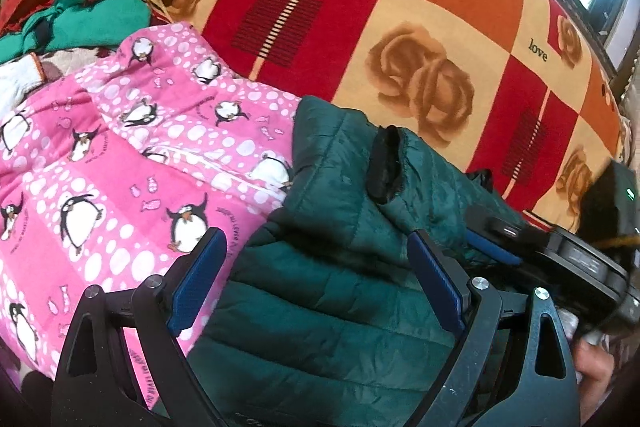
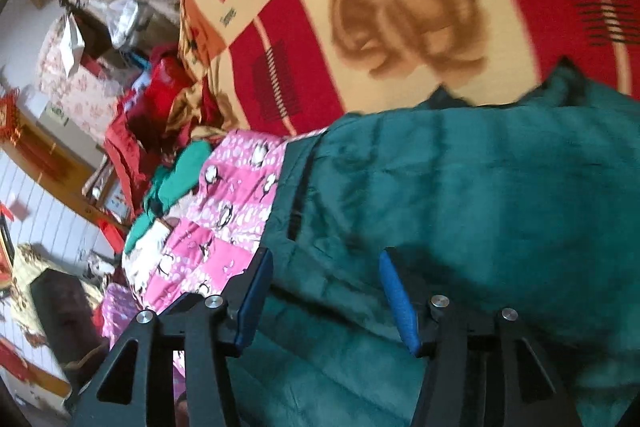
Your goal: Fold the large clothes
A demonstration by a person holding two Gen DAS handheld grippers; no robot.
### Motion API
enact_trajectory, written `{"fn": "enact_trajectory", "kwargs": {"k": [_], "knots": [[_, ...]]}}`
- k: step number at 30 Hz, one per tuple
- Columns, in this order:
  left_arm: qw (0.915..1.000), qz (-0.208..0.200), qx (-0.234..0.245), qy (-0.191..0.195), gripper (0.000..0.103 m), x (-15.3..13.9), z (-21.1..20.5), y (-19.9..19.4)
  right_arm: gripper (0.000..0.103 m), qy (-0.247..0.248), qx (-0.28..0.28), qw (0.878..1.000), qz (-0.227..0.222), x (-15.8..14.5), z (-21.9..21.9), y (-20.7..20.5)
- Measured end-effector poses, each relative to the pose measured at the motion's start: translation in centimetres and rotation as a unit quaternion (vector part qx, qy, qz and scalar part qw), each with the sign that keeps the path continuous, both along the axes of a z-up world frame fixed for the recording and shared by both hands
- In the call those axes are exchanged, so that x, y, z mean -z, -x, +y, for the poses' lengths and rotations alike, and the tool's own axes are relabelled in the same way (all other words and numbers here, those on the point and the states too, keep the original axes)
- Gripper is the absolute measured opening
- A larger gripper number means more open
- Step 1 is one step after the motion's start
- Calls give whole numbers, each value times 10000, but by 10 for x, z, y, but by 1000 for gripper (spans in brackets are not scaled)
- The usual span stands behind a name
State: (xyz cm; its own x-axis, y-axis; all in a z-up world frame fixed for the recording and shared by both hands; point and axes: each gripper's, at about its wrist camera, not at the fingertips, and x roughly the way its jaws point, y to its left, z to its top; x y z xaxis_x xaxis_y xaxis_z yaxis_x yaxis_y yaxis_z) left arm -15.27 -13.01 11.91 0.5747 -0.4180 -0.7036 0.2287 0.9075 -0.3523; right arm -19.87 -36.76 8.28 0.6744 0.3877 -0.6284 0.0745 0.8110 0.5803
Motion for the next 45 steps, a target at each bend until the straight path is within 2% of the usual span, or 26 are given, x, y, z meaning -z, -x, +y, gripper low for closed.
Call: {"fn": "enact_trajectory", "kwargs": {"k": [5,12,18,19,20,21,22,23,26,31,36,42,45], "knots": [[9999,-107,80,-52,92,-7,-18,-8,67,347,458,9982,-141,-21,-43,54],[9995,155,239,-113,92,3,-60,-36,67,666,1355,9884,-139,-30,-119,122],[9972,325,354,-569,92,21,-97,-60,67,649,1926,9791,-90,-17,-159,147],[9969,302,355,-628,91,23,-100,-62,67,654,1937,9789,-68,-14,-161,147],[9969,229,370,-654,81,24,-103,-63,67,646,1923,9792,-53,-11,-163,147],[9968,190,382,-683,63,25,-104,-64,67,631,1897,9798,-45,-9,-162,145],[9963,201,427,-722,53,26,-107,-65,67,629,1859,9805,-40,-6,-160,141],[9958,260,521,-707,37,27,-109,-66,67,653,1827,9810,-30,-4,-159,137],[9950,48,546,-835,16,23,-111,-63,67,771,1735,9818,48,3,-152,123],[9935,-294,564,-947,12,9,-102,-57,67,996,1483,9839,85,12,-135,97],[9941,-322,491,-910,12,9,-88,-54,68,1082,1246,9860,217,28,-121,72],[9929,-316,475,-1048,12,19,-86,-52,68,1620,1001,9812,321,43,-103,48],[9933,-256,490,-1015,12,17,-86,-51,68,1711,940,9800,383,47,-103,41]]}}
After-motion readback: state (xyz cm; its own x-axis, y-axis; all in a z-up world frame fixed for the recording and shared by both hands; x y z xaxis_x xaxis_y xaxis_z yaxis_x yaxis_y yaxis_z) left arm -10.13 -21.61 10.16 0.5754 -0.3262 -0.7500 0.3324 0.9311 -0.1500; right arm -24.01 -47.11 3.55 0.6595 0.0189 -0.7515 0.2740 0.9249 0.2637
